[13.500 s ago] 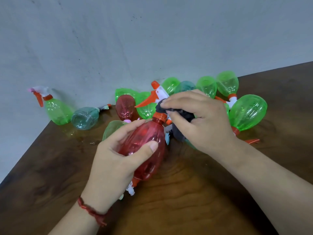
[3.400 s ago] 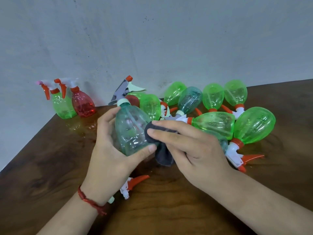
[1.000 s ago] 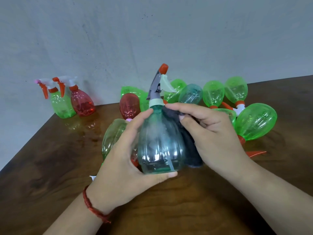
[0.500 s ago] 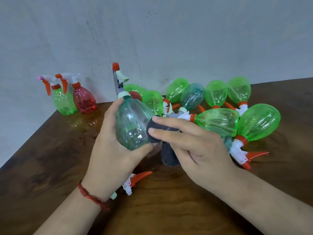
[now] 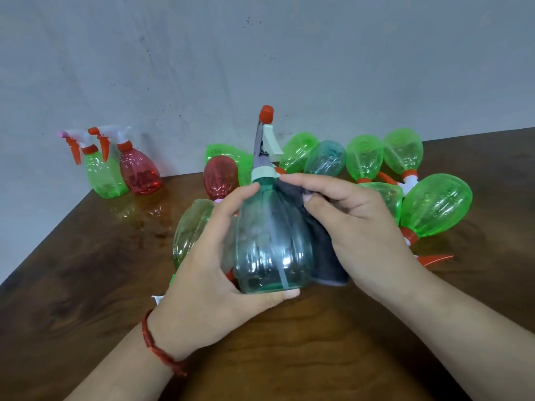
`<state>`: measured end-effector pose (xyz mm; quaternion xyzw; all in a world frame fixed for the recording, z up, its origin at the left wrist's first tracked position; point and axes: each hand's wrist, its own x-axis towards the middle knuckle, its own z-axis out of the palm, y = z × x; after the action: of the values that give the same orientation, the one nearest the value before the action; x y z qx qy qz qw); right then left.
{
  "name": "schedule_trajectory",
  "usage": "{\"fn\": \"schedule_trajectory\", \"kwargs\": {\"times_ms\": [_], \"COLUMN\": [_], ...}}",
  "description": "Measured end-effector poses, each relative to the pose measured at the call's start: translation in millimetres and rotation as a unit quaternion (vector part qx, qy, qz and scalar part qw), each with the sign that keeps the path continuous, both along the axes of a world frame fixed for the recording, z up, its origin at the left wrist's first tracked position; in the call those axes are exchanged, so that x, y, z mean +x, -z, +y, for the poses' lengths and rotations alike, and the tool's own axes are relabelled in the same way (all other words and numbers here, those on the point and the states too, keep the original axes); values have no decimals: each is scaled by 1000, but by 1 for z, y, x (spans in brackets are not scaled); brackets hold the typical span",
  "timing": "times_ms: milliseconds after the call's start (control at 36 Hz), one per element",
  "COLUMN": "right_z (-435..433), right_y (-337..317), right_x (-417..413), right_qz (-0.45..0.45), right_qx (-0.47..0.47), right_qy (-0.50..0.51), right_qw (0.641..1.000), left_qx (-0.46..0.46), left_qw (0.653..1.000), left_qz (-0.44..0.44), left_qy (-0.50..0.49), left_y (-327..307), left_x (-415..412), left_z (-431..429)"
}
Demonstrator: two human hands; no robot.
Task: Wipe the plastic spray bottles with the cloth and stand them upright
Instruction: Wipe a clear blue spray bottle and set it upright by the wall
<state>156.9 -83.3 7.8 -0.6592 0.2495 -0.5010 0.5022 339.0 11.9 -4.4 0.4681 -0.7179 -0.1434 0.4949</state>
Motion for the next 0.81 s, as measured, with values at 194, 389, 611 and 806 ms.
{"fn": "schedule_trajectory", "kwargs": {"times_ms": [194,389,611,806], "right_z": [3,14,14,4], "right_y": [7,16,16,4], "right_x": [-1,-1,-2,-1], "right_qz": [61,115,122,65], "right_qx": [-160,-307,-326,-139], "right_qy": [57,62,88,58], "right_qw": [984,943,933,986], "left_qx": [9,5,15,1], "left_qw": [998,987,992,999], "left_qz": [39,103,54,-33], "left_qy": [-48,-124,-109,-13], "left_y": [9,7,5,2], "left_x": [8,20,16,7], "left_z": [-8,-12,-9,-4]}}
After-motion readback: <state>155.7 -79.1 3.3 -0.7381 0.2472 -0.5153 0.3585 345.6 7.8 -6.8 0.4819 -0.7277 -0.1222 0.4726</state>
